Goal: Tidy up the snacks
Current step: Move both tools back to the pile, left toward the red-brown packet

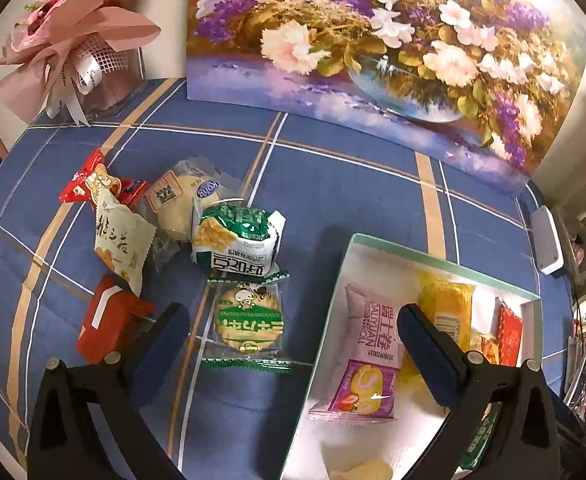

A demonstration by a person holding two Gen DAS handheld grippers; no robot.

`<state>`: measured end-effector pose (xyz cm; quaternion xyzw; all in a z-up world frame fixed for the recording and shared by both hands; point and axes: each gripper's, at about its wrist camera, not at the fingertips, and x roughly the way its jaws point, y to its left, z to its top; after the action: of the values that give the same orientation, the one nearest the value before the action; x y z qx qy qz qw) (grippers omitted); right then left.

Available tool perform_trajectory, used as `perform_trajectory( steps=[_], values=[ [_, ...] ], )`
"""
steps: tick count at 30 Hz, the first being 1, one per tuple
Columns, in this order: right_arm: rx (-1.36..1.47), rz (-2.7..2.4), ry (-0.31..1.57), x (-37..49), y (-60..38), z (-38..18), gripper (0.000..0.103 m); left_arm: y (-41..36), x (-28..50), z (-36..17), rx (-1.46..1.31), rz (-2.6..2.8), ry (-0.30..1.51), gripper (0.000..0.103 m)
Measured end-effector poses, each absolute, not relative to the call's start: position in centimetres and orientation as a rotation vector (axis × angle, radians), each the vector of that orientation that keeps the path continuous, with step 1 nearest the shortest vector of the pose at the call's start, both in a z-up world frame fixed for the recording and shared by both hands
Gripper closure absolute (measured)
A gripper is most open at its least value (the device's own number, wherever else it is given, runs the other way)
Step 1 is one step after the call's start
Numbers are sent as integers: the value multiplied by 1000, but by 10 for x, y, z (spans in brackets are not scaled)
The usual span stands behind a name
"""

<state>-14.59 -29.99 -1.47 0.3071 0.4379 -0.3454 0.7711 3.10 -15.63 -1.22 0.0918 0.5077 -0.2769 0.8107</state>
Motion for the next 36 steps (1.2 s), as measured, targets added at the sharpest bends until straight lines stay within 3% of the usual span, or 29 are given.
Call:
perform_trajectory(
  steps=[19, 27, 36],
  values=[
    [648, -712, 1016, -126, -274, -24, 0, -107, 43, 9, 212, -514, 994, 0],
    [679, -705, 829, -128, -265, -6, 0, -76, 59, 9, 211, -450, 1036, 0],
    [592, -620, 790, -92, -230, 3, 0, -24, 86, 12, 152, -401, 1063, 0]
  ],
)
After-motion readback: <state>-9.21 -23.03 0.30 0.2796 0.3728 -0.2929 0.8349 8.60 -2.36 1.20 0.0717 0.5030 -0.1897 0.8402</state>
